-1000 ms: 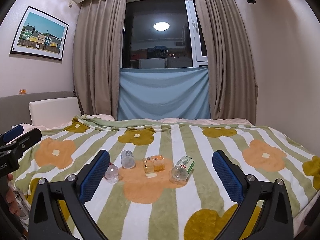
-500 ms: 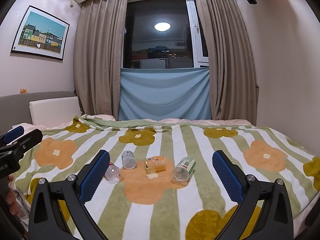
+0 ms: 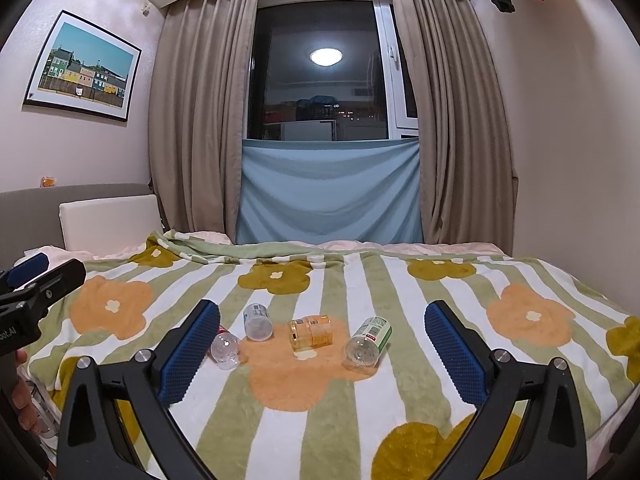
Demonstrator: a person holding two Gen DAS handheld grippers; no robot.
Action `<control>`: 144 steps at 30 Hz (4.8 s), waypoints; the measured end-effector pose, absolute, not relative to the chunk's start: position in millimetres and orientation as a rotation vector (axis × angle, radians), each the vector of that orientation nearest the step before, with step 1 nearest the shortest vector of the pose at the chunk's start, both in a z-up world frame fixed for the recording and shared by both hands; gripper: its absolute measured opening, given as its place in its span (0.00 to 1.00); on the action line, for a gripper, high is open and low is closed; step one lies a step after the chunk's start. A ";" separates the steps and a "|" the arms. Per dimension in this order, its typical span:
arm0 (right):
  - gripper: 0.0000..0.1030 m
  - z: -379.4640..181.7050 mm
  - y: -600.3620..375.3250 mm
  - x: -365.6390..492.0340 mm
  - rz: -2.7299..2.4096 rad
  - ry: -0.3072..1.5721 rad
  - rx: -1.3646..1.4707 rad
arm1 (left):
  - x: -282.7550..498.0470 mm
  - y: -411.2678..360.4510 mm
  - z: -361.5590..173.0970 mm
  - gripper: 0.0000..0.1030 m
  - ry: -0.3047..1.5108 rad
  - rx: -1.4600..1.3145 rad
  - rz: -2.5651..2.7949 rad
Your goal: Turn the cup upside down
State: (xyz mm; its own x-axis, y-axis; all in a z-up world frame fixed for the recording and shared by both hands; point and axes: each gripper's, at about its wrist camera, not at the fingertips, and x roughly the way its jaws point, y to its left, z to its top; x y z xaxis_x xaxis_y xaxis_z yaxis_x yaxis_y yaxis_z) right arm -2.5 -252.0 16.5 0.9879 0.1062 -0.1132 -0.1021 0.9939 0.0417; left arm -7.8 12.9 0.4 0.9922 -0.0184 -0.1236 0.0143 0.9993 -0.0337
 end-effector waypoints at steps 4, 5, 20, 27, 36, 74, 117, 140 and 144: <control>0.99 16.0 -251.6 -2.7 0.103 0.114 0.035 | -7.8 14.0 1.1 1.00 0.125 -0.040 -0.018; 0.99 16.3 -251.8 -2.7 0.104 0.116 0.035 | -7.4 13.9 1.0 1.00 0.127 -0.038 -0.017; 0.99 20.8 -269.4 65.1 0.124 0.262 0.051 | 39.1 25.9 -4.6 1.00 0.234 -0.015 0.011; 0.99 2.8 -304.8 185.8 0.141 0.570 0.108 | 93.8 36.8 -13.2 1.00 0.328 0.000 0.025; 0.99 -70.4 -331.4 326.6 0.135 0.950 0.268 | 152.8 48.3 -49.0 1.00 0.459 0.018 0.032; 0.59 -45.7 -245.5 276.6 0.508 1.095 -0.011 | 116.5 58.5 -66.9 1.00 0.560 0.065 -0.004; 0.99 -39.9 -243.2 197.3 0.734 0.916 -0.055 | 124.7 -36.1 -53.9 1.00 0.341 0.994 -0.523; 1.00 -101.1 -348.4 93.6 0.657 0.682 0.470 | 196.7 -159.5 -206.3 0.65 0.614 1.868 -1.195; 1.00 -102.0 -345.5 97.5 0.682 0.664 0.489 | 203.9 -167.9 -198.3 0.64 0.730 1.811 -1.163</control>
State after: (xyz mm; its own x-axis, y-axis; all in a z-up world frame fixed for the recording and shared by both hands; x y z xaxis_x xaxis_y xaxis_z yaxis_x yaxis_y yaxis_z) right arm 97.5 -345.5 -102.0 0.5884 0.7067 -0.3930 -0.4114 0.6800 0.6069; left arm 203.9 -167.9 -198.3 0.3995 0.0309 -0.9162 0.8119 -0.4759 0.3380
